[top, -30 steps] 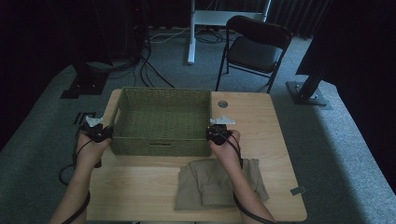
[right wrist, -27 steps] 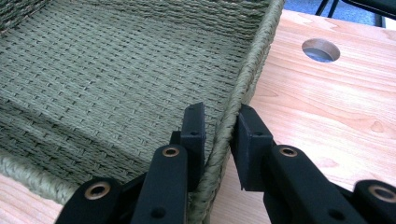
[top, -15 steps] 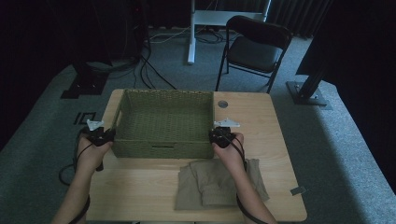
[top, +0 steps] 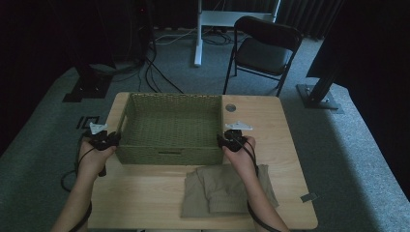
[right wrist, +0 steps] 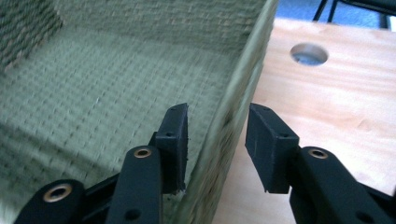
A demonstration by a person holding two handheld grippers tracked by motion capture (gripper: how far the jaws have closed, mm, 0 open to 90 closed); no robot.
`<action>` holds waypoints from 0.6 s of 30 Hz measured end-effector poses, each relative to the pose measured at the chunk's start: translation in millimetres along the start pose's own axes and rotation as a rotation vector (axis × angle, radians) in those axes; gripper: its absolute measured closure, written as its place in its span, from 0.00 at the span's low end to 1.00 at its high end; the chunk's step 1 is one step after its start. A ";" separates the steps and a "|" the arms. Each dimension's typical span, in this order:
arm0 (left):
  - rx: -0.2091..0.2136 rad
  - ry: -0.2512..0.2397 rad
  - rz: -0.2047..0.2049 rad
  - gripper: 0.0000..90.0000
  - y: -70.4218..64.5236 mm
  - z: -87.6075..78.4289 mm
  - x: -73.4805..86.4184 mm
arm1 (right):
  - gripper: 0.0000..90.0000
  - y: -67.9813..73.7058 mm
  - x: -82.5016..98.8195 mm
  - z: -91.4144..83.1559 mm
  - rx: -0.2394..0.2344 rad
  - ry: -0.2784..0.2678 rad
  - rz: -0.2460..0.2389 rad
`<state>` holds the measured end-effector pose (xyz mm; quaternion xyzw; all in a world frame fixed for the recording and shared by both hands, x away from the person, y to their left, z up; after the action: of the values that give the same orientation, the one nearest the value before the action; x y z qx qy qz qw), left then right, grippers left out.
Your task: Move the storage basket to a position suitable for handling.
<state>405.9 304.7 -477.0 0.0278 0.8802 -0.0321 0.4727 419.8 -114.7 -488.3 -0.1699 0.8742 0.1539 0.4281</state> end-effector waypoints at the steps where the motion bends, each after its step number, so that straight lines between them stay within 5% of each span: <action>1: 0.003 -0.023 0.002 0.62 0.7 0.9 -4.5 | 0.61 -3.8 -9.4 -1.1 0.010 -0.027 0.027; 6: 0.001 -0.045 0.007 0.52 1.6 9.2 -19.7 | 0.51 -4.8 -33.0 -0.9 0.019 -0.079 0.065; 11: -0.054 -0.039 0.031 0.48 6.4 26.4 -21.8 | 0.49 -0.3 -49.1 11.2 0.047 -0.079 0.042; 18: -0.051 -0.009 0.047 0.47 6.8 45.2 -8.2 | 0.50 -3.9 -40.2 40.6 0.120 -0.017 0.038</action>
<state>448.5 307.6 -495.2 0.0361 0.8776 0.0012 0.4781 472.9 -94.8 -480.4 -0.1257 0.8812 0.1107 0.4421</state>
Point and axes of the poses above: each handheld gripper's, and its own axes: z roughly forward along the jaws, x roughly out of its underside, y roughly to its left, the point moved 4 cm from there along z, roughly forward along the jaws, and after that the axes turned 4 degrees about -x, right-handed, at the moved point
